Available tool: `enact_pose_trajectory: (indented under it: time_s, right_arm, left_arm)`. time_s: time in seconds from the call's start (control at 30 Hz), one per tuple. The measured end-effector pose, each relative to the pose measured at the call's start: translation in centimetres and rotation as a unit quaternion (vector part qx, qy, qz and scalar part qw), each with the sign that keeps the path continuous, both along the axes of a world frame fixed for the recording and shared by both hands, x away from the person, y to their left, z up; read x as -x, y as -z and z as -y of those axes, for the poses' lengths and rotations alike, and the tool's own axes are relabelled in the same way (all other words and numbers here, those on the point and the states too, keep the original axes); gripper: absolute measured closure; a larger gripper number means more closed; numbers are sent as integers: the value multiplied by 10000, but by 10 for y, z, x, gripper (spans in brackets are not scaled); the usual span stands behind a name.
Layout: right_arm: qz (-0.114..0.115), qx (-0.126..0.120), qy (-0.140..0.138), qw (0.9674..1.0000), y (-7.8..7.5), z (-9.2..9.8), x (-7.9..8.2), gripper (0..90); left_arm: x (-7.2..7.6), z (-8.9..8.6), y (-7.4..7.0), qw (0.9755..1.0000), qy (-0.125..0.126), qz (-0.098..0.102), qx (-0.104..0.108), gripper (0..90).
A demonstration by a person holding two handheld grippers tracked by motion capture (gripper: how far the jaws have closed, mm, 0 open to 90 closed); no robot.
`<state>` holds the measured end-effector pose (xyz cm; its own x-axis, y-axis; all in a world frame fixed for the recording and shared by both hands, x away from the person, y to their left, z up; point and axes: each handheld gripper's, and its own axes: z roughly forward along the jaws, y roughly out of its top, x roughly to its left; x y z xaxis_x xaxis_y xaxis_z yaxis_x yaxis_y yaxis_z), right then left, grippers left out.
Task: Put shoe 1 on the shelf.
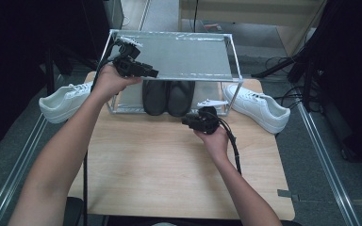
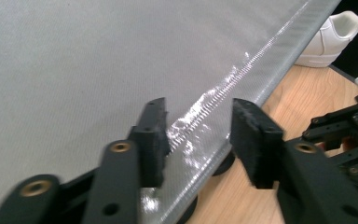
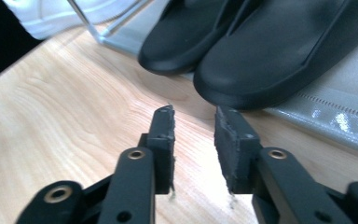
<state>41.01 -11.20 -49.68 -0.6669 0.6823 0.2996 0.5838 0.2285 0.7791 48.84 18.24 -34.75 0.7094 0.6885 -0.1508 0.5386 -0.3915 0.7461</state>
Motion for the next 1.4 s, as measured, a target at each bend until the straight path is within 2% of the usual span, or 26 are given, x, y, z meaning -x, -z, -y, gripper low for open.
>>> enact_pose_trajectory:
  time_s: [0.1,0.23,0.33,0.47,0.53,0.8,1.0,1.13,1.37,1.4]
  right_arm:
    - [-6,-134,-41,9999,-3,5,4,620]
    - [-29,-221,-118,9997,-5,11,10,555]
    - [25,-163,-225,9996,-5,15,16,554]
    - [69,-120,-276,9995,-7,20,23,511]
    - [97,-94,-332,9994,-7,22,26,496]
    - [63,-86,-434,9990,-8,32,41,468]
    - [88,-17,-470,9989,-8,42,55,461]
    - [140,-30,-456,9989,-10,53,65,456]
    - [211,45,-391,9990,-10,70,77,451]
    - [197,36,-381,9991,-9,72,78,449]
  left_arm:
    - [5,0,-4,10000,58,-64,19,487]
    - [18,1,-7,9999,113,30,71,439]
    - [27,2,-8,9998,165,68,129,420]
    - [39,1,-6,9996,229,110,158,393]
    - [44,-1,-5,9992,288,115,264,390]
    - [65,-7,3,9985,344,190,369,373]
    - [79,-8,15,9987,362,149,323,366]
    - [89,-7,29,9986,470,143,191,360]
    - [100,-14,47,9985,455,101,270,358]
    - [100,-15,48,9986,467,79,219,358]
